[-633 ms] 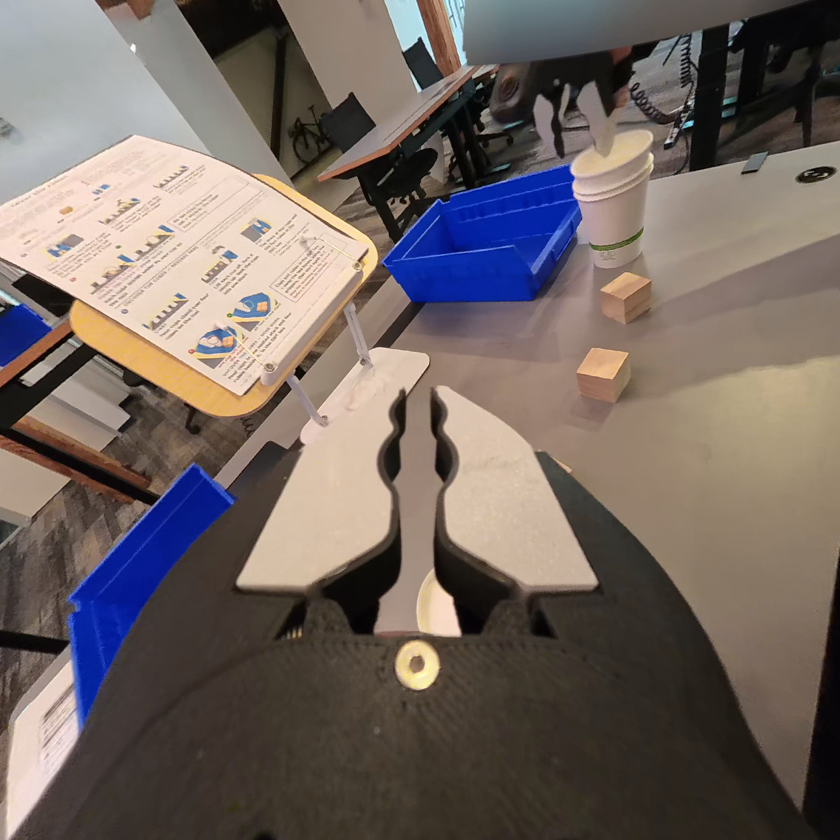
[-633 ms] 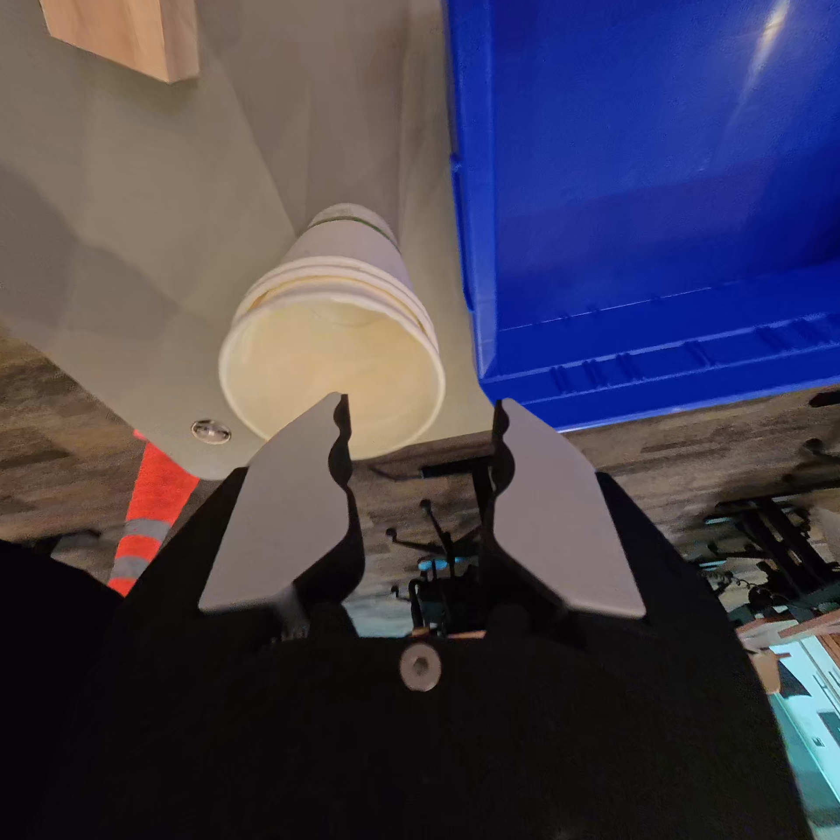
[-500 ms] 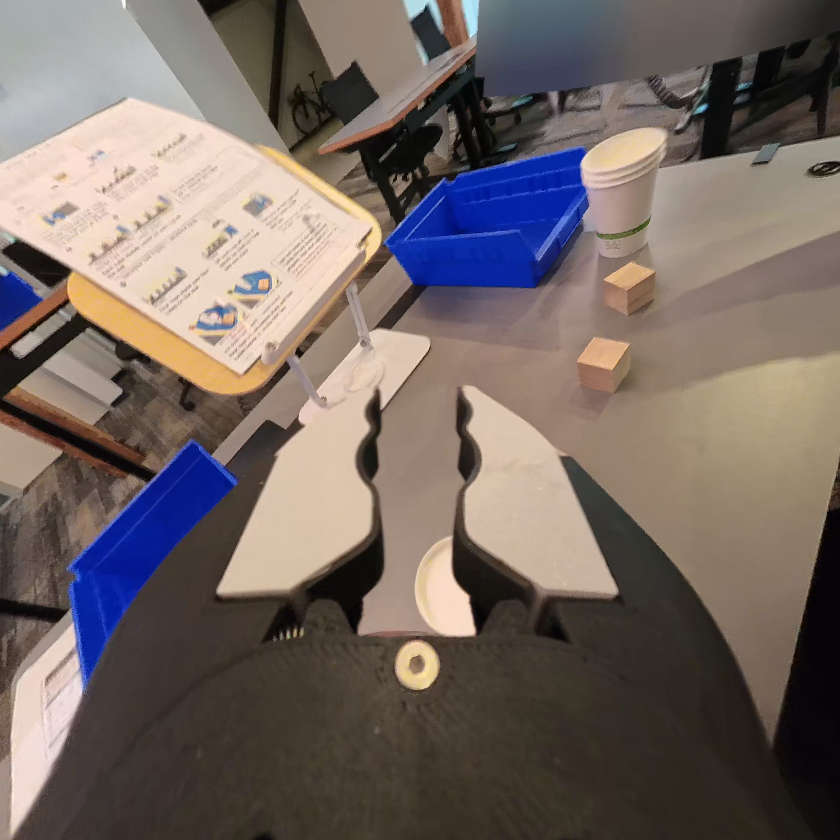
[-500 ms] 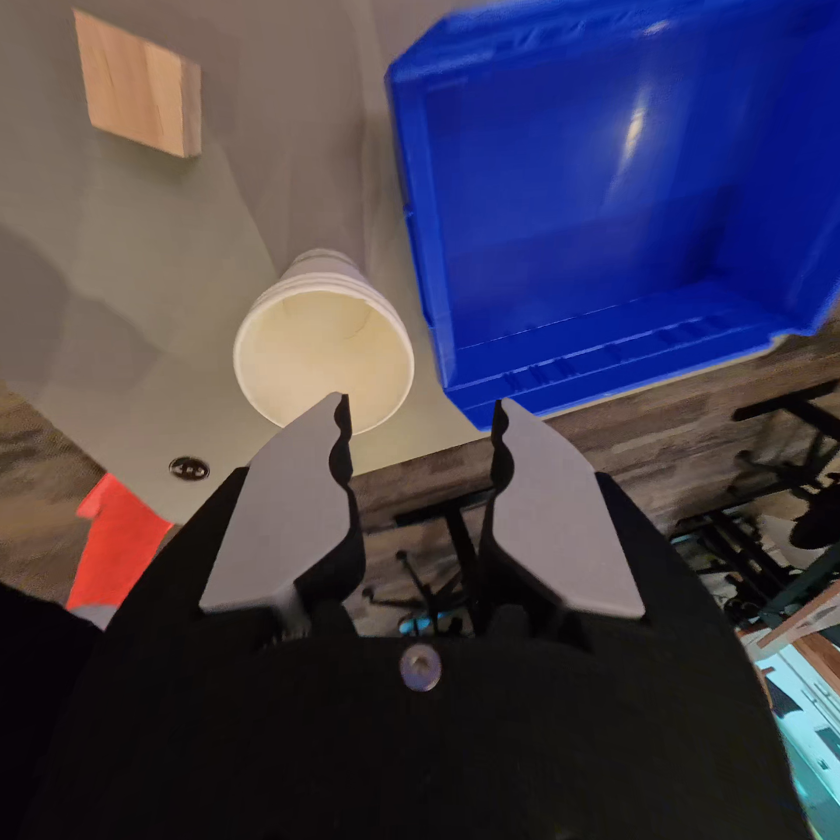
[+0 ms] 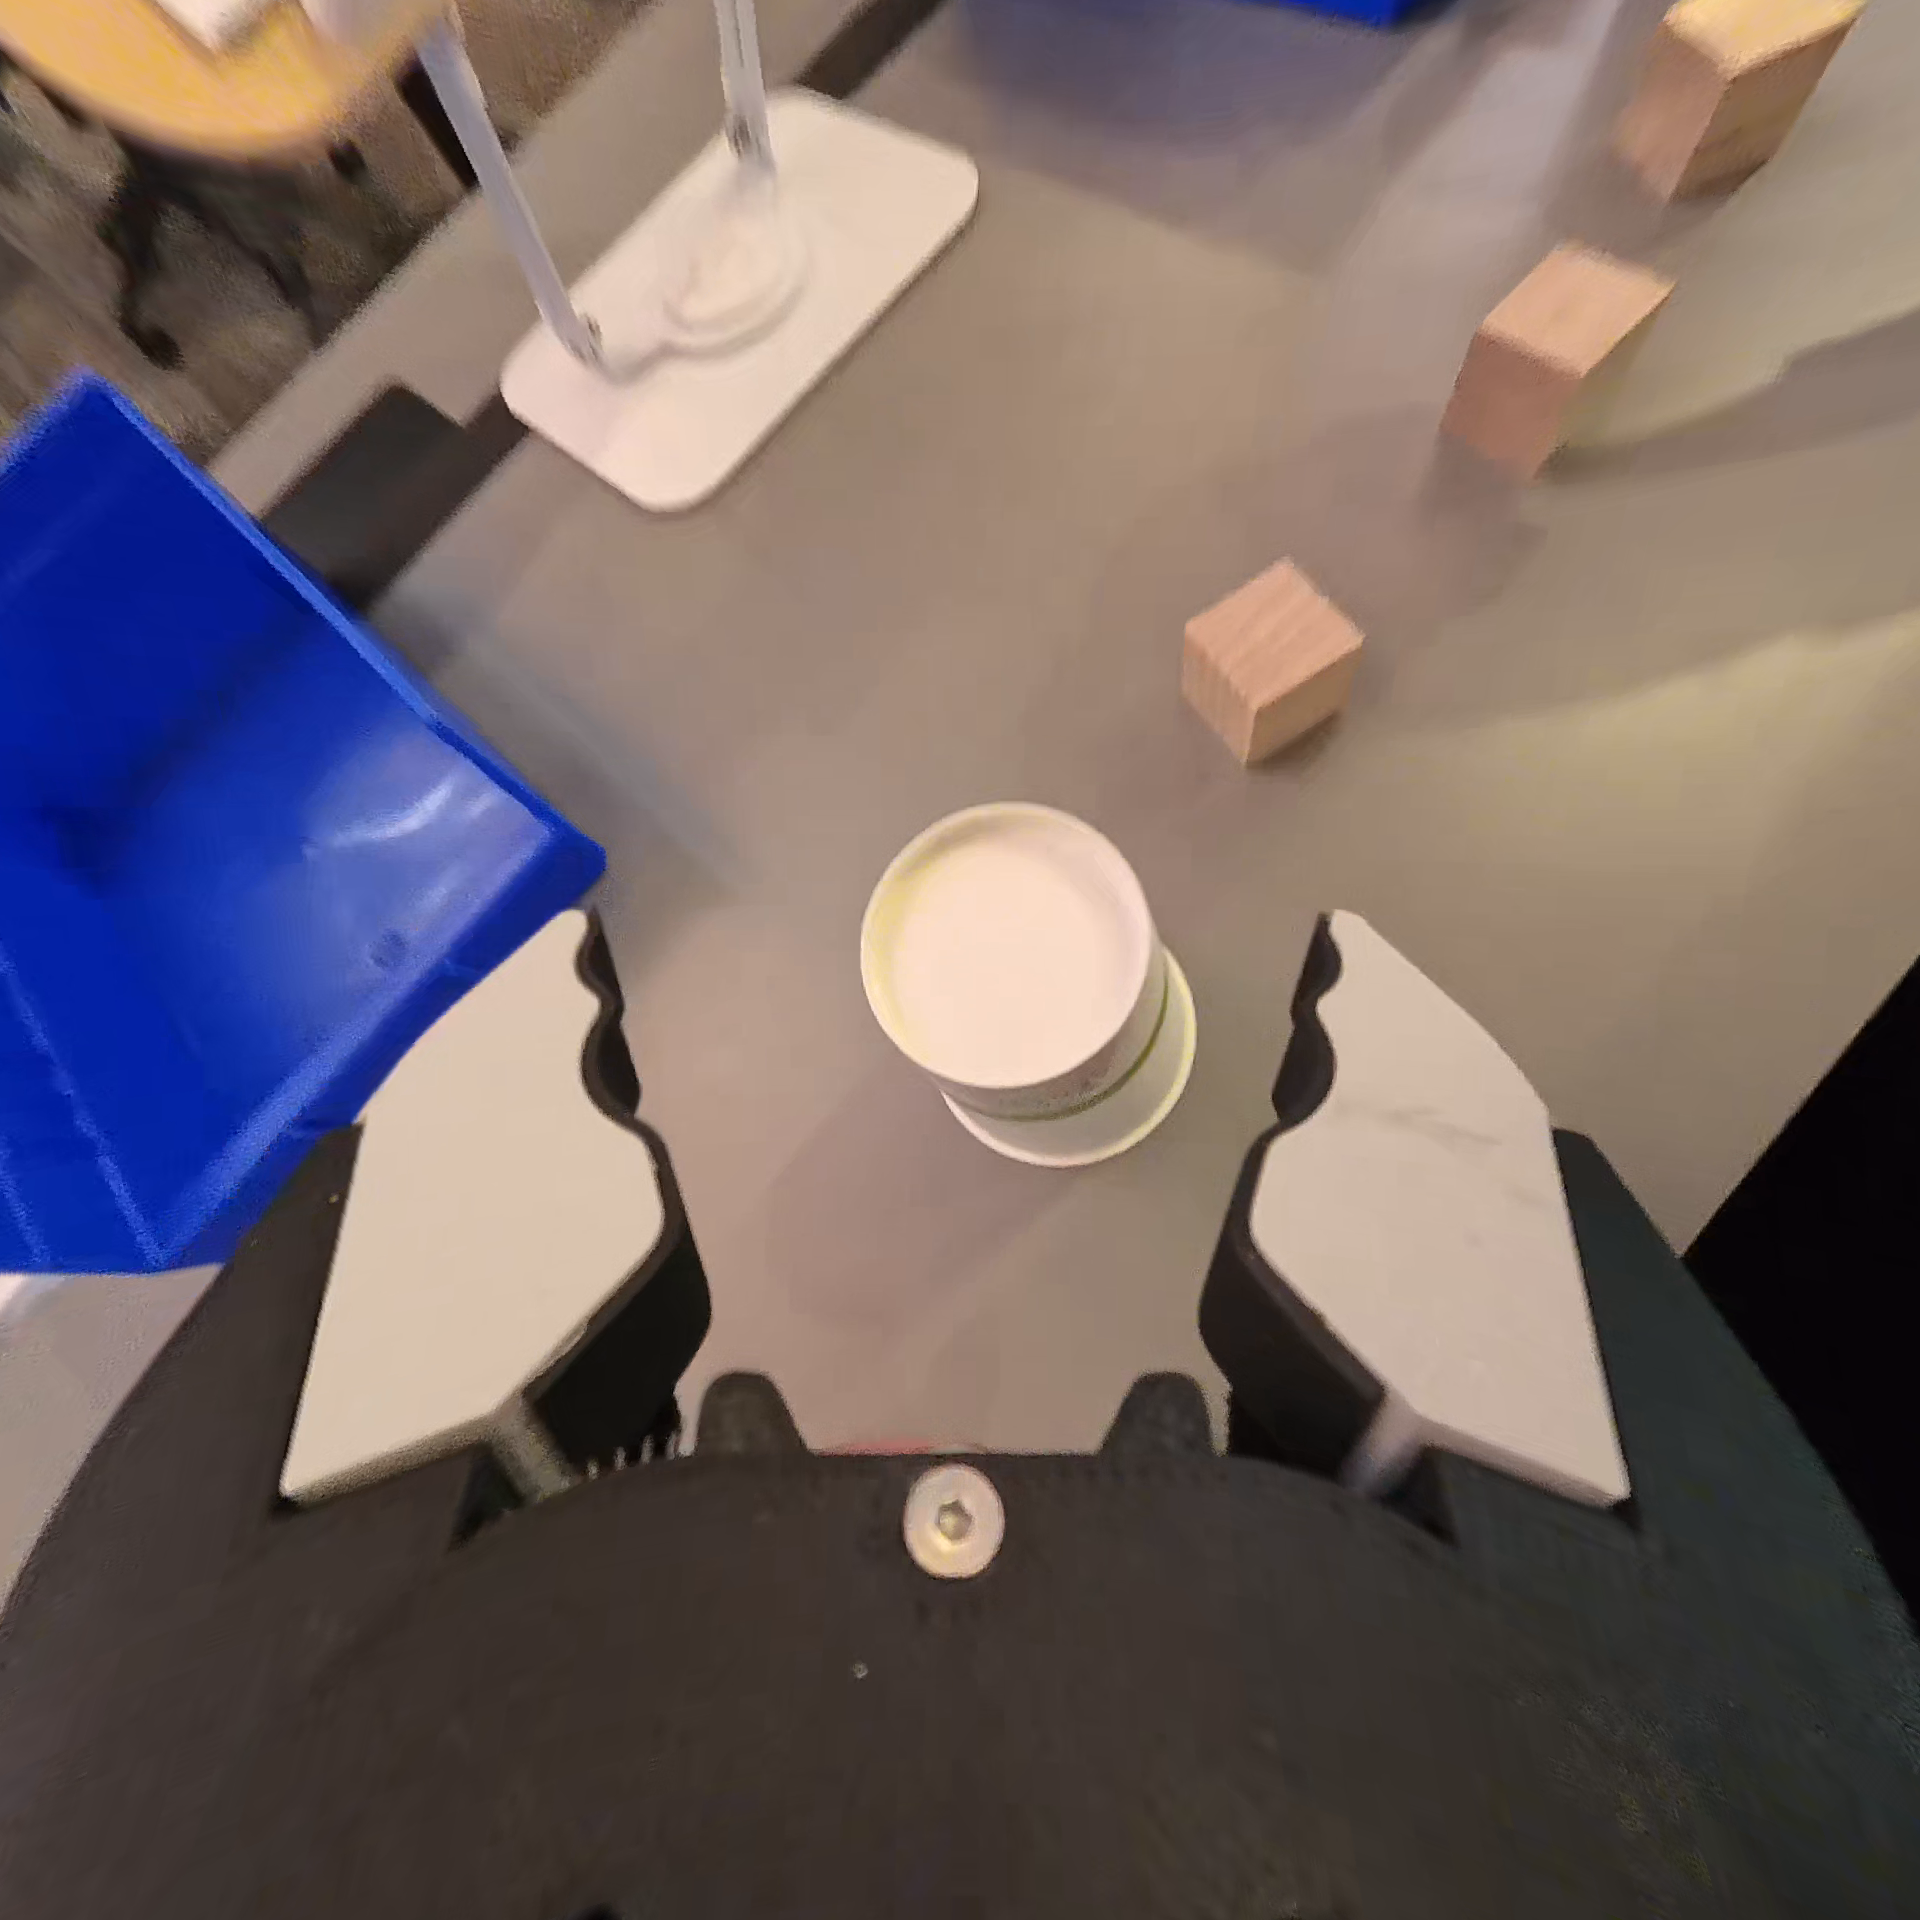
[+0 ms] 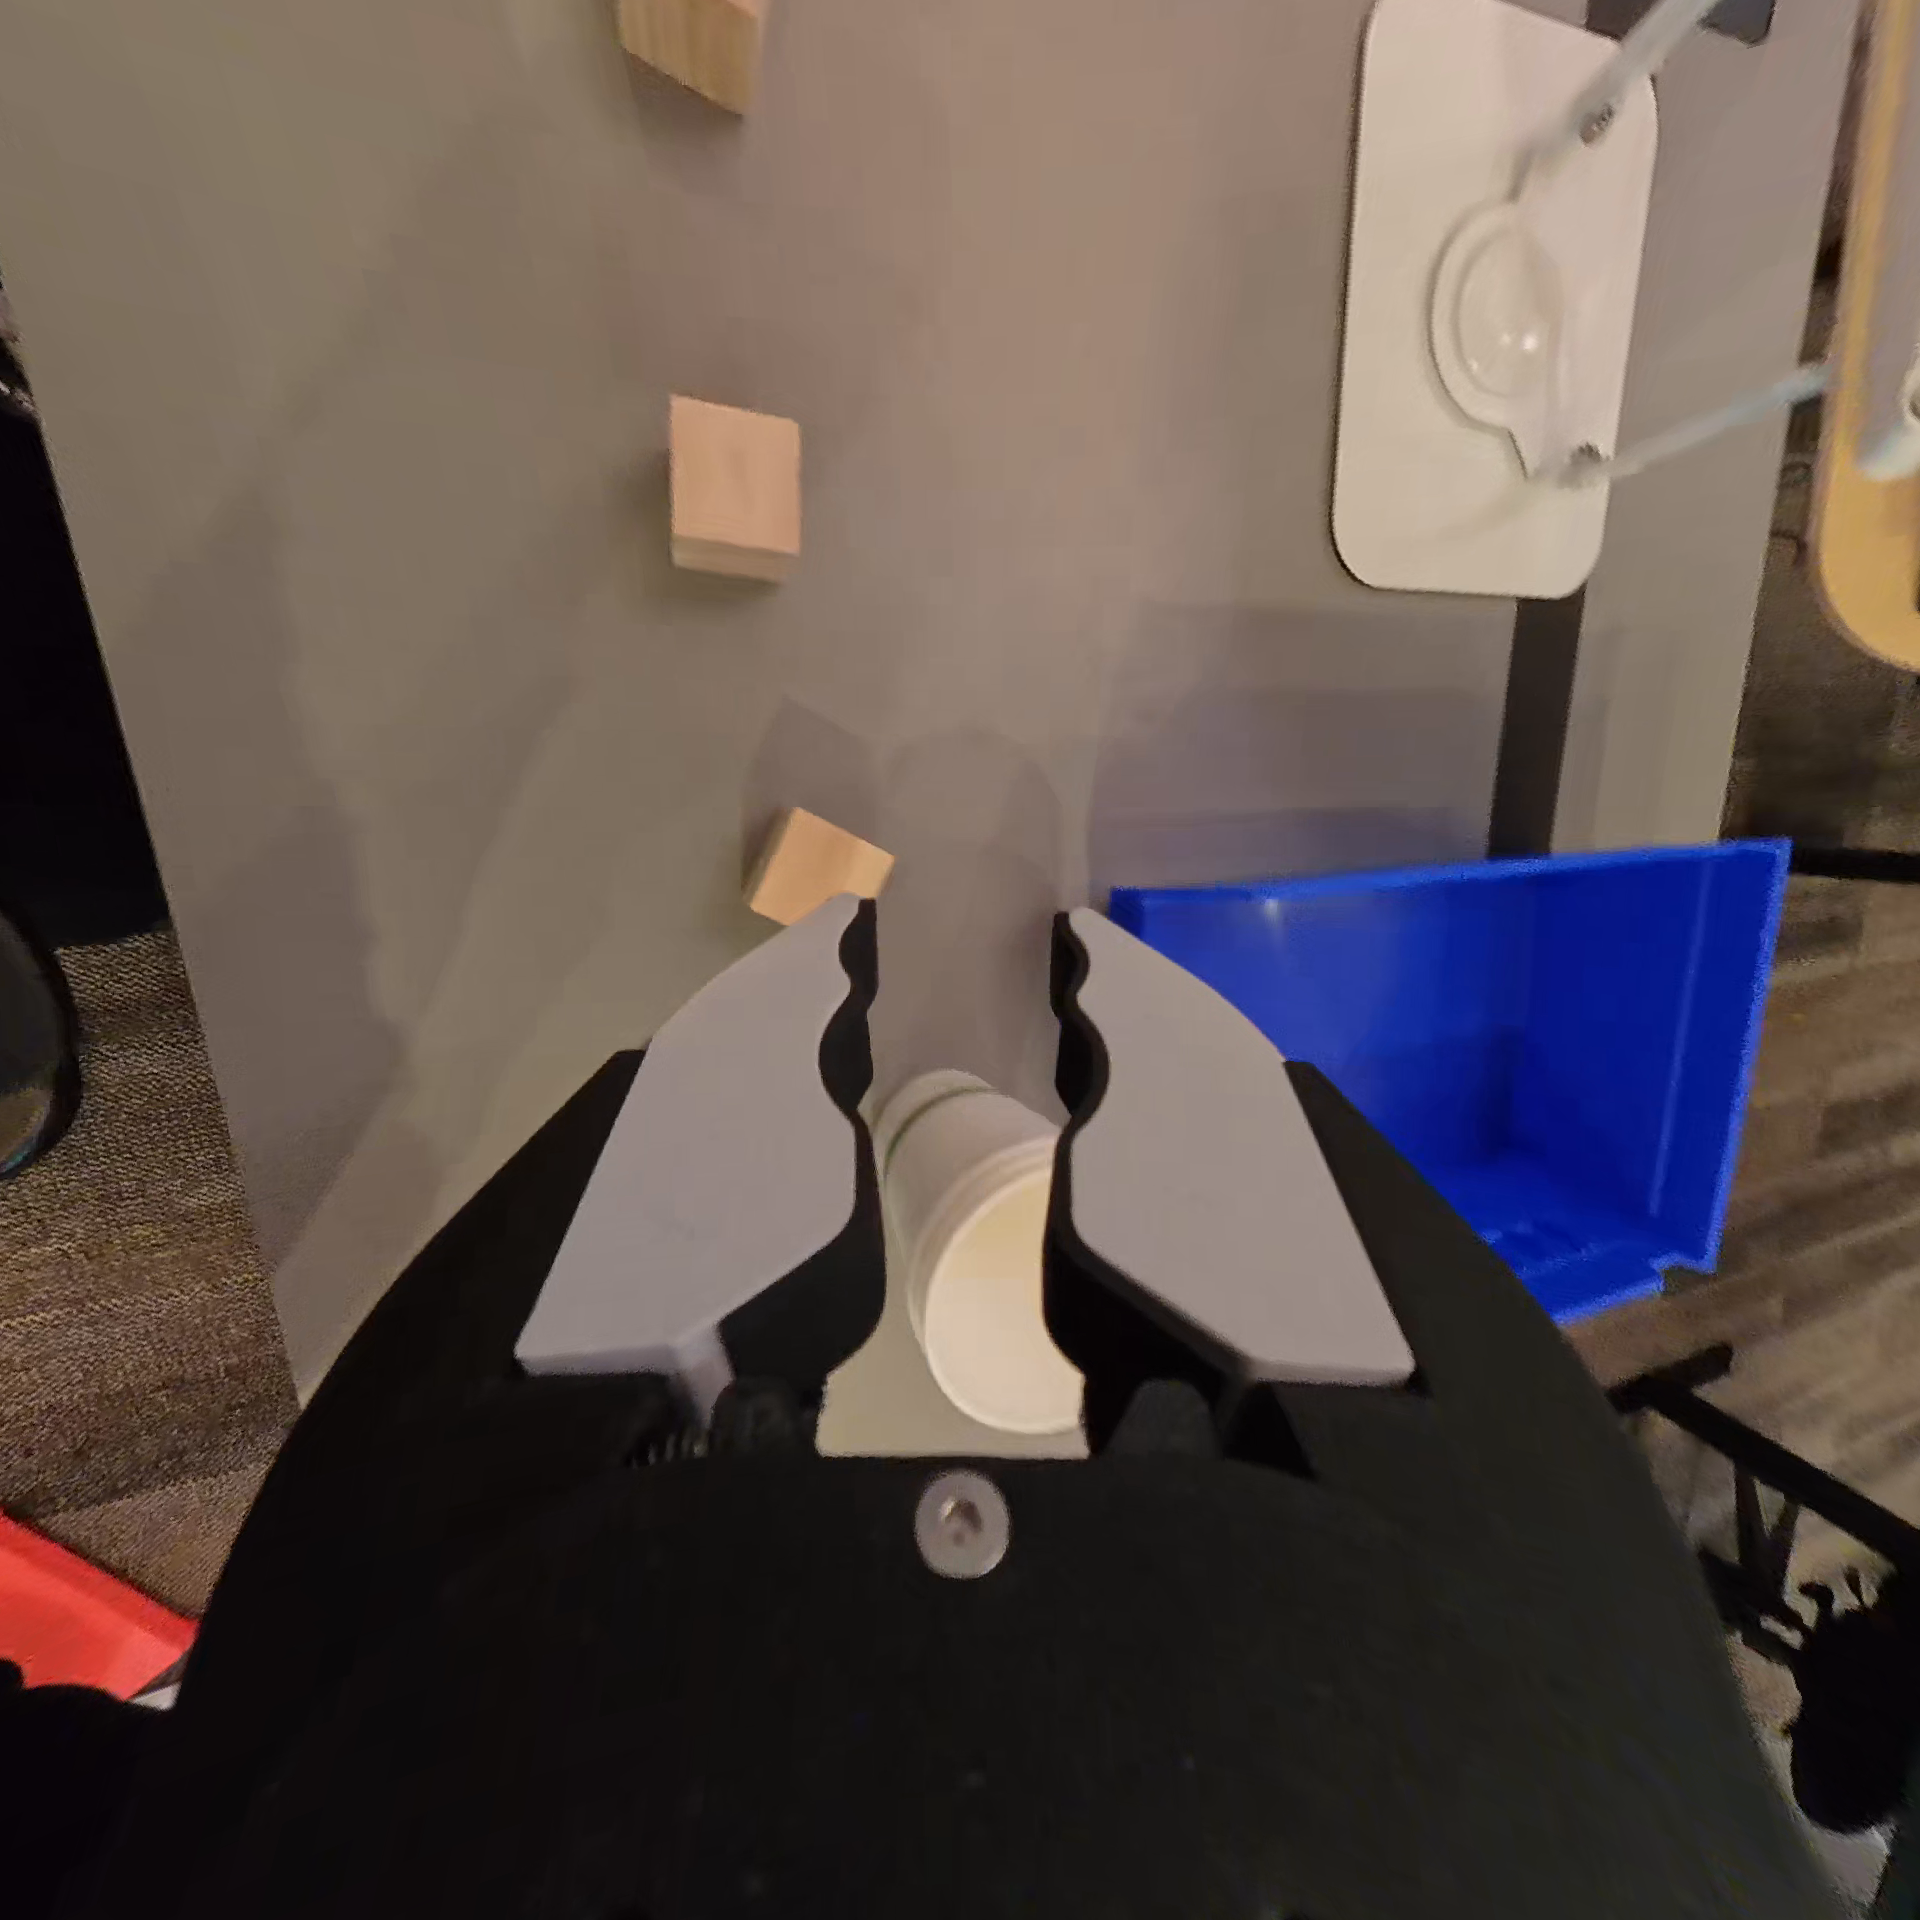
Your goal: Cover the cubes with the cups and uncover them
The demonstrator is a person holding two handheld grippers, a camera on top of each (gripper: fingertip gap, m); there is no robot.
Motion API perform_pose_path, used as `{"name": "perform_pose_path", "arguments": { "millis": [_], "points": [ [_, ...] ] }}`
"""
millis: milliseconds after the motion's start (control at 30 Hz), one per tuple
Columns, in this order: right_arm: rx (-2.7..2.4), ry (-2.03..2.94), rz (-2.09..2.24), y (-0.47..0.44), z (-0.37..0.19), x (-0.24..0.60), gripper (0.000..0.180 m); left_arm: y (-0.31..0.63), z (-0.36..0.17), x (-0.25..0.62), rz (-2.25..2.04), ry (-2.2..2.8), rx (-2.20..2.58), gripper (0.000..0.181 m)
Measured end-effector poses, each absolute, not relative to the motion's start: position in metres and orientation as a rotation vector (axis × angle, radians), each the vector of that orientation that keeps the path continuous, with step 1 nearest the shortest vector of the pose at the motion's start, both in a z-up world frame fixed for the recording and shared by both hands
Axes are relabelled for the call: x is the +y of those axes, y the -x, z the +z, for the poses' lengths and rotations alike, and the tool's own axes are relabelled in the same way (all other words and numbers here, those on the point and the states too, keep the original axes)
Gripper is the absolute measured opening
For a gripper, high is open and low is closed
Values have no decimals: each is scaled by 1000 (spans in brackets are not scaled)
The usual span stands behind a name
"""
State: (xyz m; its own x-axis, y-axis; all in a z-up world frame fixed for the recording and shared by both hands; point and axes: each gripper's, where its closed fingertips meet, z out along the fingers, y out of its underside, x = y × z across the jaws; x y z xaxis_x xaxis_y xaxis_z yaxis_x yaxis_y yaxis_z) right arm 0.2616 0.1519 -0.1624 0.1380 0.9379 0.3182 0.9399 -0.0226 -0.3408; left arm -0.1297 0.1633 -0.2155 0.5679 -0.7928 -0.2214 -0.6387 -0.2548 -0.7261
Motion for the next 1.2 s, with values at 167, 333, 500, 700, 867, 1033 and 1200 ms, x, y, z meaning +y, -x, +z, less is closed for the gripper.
{"name": "perform_pose_path", "arguments": {
  "millis": [167,333,500,700,867,1033,1200],
  "points": [
    [-1809,1922,108,-235,-176,136,30,124,-252,166,-296,2044,1202,111],
    [-1824,1917,180,-219,-190,129,27,111,-269,166,-379,2049,1239,92],
    [-1834,1882,237,-204,-197,127,26,109,-266,169,-446,2025,1198,76],
    [-1738,1735,382,-167,-178,133,31,121,-206,168,-560,1871,1021,76],
    [-1535,1623,712,-106,-156,136,42,116,-117,150,-843,1459,802,76],
    [-1250,1558,1135,-48,-141,145,48,109,-79,124,-1139,1097,646,76],
    [-1053,1549,1558,2,-149,145,53,93,-73,111,-1196,987,664,76]
  ]
}}
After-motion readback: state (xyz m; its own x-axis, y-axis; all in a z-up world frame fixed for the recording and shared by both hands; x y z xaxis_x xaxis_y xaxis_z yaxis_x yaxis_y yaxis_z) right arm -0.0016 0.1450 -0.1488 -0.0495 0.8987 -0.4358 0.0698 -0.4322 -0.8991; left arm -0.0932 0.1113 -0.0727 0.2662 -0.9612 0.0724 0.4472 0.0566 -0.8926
